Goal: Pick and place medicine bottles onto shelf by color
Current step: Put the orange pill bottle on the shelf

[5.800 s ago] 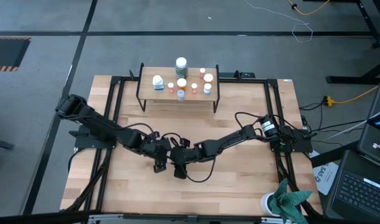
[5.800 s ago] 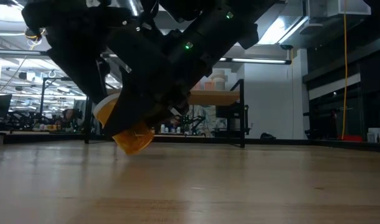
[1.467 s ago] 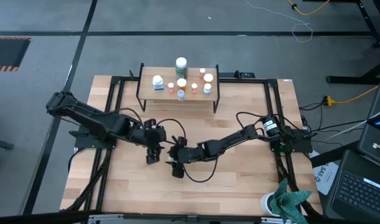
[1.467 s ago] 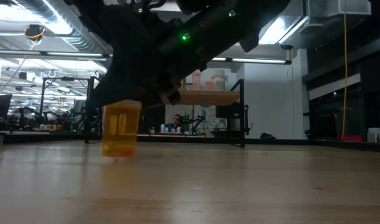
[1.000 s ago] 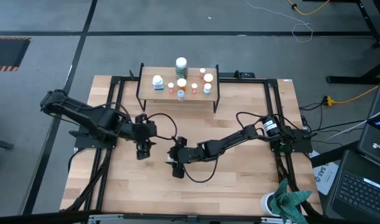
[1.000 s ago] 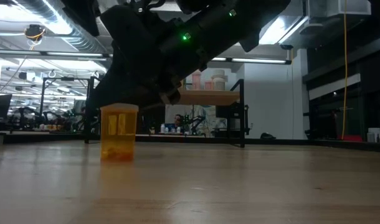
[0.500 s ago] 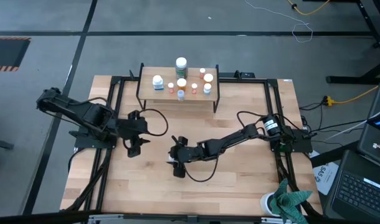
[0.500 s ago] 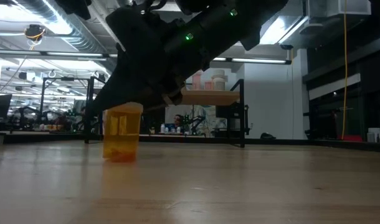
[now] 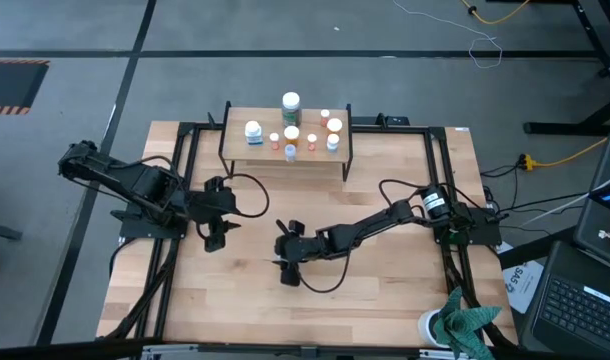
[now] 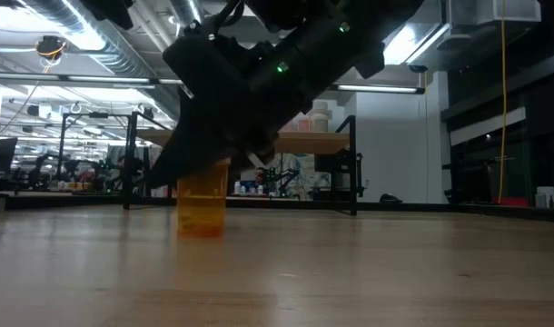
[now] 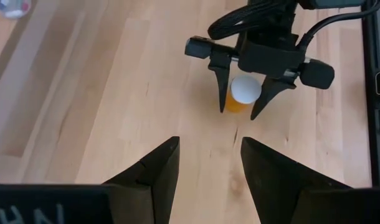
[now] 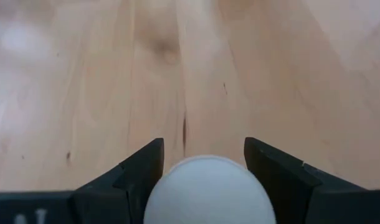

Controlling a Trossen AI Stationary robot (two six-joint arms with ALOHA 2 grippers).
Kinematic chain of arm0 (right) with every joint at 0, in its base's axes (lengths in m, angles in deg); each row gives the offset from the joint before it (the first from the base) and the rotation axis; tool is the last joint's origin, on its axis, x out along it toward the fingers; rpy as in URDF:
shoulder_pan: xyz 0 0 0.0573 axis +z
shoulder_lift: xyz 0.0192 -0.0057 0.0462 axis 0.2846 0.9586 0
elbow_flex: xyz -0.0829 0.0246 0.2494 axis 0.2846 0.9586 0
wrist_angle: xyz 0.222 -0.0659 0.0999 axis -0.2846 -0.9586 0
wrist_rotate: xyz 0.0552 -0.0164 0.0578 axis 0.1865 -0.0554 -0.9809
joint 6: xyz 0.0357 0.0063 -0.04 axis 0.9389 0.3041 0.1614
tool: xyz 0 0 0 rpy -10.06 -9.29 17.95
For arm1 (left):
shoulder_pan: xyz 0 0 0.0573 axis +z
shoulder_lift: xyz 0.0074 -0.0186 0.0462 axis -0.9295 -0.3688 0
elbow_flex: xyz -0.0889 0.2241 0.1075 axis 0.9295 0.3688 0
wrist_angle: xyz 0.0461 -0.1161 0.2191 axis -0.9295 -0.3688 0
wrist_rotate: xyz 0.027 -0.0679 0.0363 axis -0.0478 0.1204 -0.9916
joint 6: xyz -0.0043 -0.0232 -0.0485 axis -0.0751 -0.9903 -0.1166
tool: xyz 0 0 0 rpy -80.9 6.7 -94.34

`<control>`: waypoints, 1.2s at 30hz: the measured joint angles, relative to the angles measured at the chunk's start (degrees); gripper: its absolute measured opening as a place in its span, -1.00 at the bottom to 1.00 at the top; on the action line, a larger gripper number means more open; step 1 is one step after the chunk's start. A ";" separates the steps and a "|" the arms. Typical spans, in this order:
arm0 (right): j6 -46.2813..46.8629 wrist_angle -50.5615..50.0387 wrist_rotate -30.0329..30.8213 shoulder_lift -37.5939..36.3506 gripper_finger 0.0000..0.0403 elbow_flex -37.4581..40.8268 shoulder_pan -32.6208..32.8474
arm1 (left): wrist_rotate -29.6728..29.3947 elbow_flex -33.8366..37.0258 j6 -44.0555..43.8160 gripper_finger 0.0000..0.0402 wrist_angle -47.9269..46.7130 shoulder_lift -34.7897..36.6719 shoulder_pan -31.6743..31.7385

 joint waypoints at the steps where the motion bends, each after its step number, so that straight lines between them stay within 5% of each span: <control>1: 0.00 -0.38 0.00 0.00 0.12 0.01 0.03 | -0.03 0.00 0.00 -0.17 -0.08 0.00 0.00; 13: 0.01 -2.11 0.08 0.00 -0.06 -0.02 0.11 | -1.70 0.07 1.44 -0.17 -4.66 2.16 0.01; 27: -0.17 -4.52 -0.31 0.00 -0.06 -1.38 0.04 | -6.96 0.07 0.06 -0.17 -10.45 19.26 0.00; 36: -7.60 -9.36 -0.36 0.00 -0.06 -10.47 -3.10 | -8.01 0.04 -0.50 -0.17 -12.09 25.89 0.02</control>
